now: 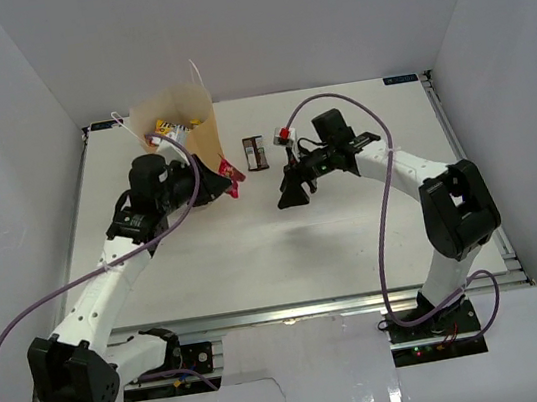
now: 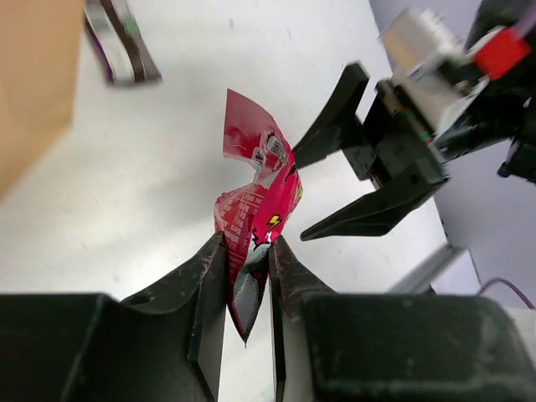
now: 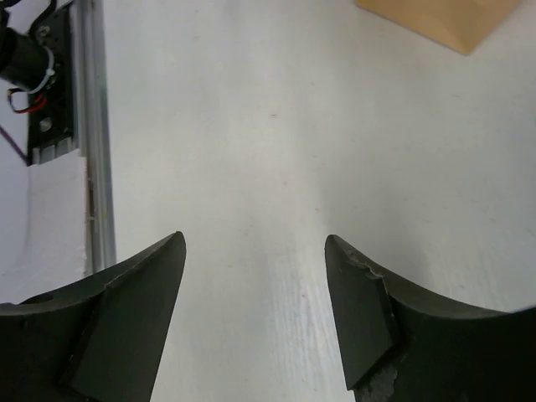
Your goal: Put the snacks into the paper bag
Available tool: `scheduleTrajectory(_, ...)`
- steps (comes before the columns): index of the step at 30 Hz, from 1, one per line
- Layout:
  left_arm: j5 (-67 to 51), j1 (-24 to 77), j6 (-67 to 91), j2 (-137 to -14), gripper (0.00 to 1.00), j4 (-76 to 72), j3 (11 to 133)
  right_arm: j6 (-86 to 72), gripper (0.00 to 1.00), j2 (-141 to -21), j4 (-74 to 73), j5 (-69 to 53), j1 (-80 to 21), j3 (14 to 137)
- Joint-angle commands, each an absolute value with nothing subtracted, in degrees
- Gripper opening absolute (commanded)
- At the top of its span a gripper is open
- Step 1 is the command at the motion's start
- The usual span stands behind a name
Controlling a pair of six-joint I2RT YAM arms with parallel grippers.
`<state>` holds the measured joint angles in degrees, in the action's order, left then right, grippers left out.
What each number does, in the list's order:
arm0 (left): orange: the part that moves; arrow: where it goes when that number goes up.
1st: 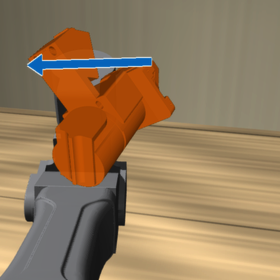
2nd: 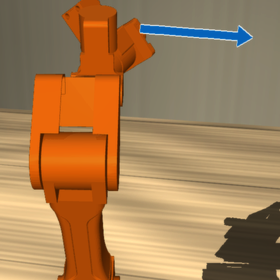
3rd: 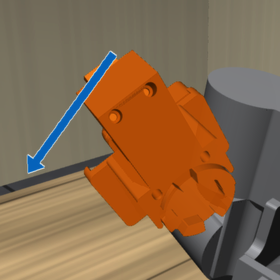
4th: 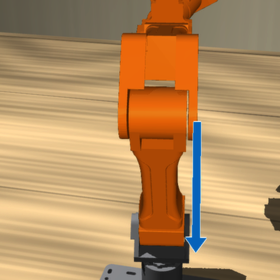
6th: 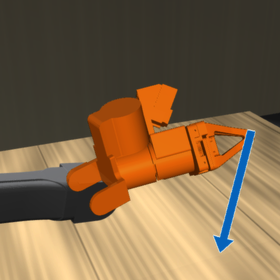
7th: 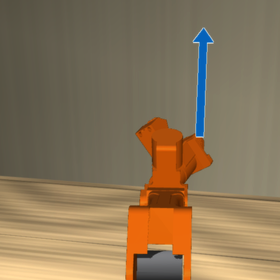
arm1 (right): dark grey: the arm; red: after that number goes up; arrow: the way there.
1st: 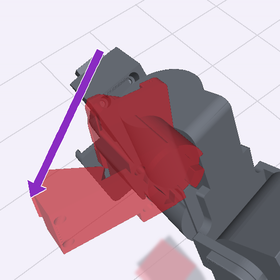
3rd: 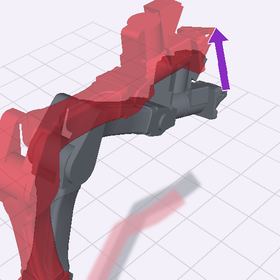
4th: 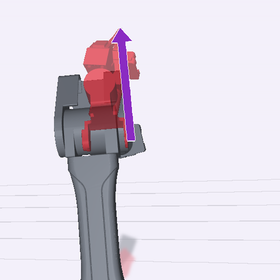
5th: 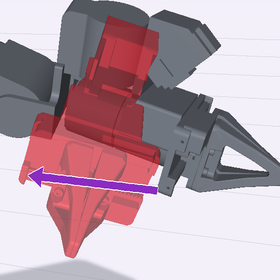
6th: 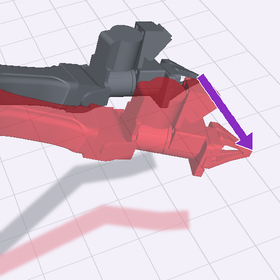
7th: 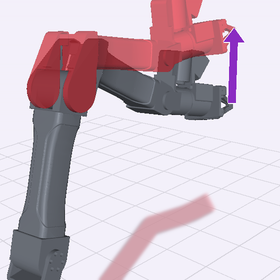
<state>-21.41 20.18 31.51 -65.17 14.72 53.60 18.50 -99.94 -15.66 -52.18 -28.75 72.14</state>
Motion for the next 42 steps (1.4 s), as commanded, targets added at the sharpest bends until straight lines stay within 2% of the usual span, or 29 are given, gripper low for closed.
scheduleTrajectory(1, -14.42, 19.34, 21.10, -65.12, 0.18, 22.67, 63.00, 21.44, 0.73, -97.73, -17.75, -50.19, -26.37, 75.76)
scheduleTrajectory(11, -3.44, 15.47, 19.07, -74.70, 0.17, 22.85, 84.72, 17.16, 0.73, -101.42, -18.63, -42.82, -25.93, 82.70)
scheduleTrajectory(14, -1.23, 13.37, 19.60, -79.27, 0.17, 24.60, 87.53, 13.29, 0.73, -103.26, -17.14, -35.80, -26.63, 86.29)
scheduleTrajectory(19, 2.98, 11.69, 21.35, -85.07, 0.22, 26.10, 90.78, 2.57, 0.73, -106.78, -8.62, -12.68, -29.62, 90.43)
scheduleTrajectory(20, 3.60, 11.60, 21.62, -85.69, 0.26, 26.36, 92.10, 0.55, 0.74, -107.92, -8.27, -10.83, -29.62, 92.61)
scheduleTrajectory(21, 3.86, 11.25, 21.88, -86.30, 0.39, 26.63, 92.81, -2.95, 0.74, -109.23, -8.17, -8.64, -29.71, 94.03)
scheduleTrajectory(23, 2.56, 10.81, 22.32, -87.88, 0.53, 27.07, 95.17, -4.56, 0.74, -113.89, -9.14, -8.00, -29.88, 99.02)
scheduleTrajectory(24, 2.11, 10.72, 22.32, -88.41, 0.68, 27.59, 96.06, -5.53, 0.74, -116.95, -9.40, -6.87, -30.06, 100.36)
scheduleTrajectory(27, -0.08, 10.72, 22.41, -89.12, 0.82, 28.56, 99.48, -5.80, 0.74, -120.84, -9.14, -4.32, -30.59, 104.76)
scheduleTrajectory(29, -5.51, 10.63, 22.32, -87.38, 0.86, 28.74, 100.28, -6.85, 0.73, -124.18, -8.44, -2.56, -30.94, 107.12)
scheduleTrajectory(32, -10.79, 10.63, 21.10, -83.16, 0.87, 28.57, 98.54, -8.17, 0.73, -128.40, -7.13, -1.59, -31.20, 109.33)
scheduleTrajectory(35, -16.51, 10.72, 20.65, -72.80, 0.94, 26.64, 88.80, -9.05, 0.72, -132.97, -6.42, 1.48, -31.99, 113.19)
scheduleTrajectory(37, -18.10, 10.64, 21.88, -63.05, 0.98, 25.58, 78.08, -9.14, 0.71, -136.04, -5.72, 2.37, -33.04, 116.00)
scheduleTrajectory(42, -17.67, 10.55, 29.24, -44.50, 0.98, 26.72, 58.74, -9.49, 0.68, -140.44, -5.45, 6.84, -34.89, 118.21)
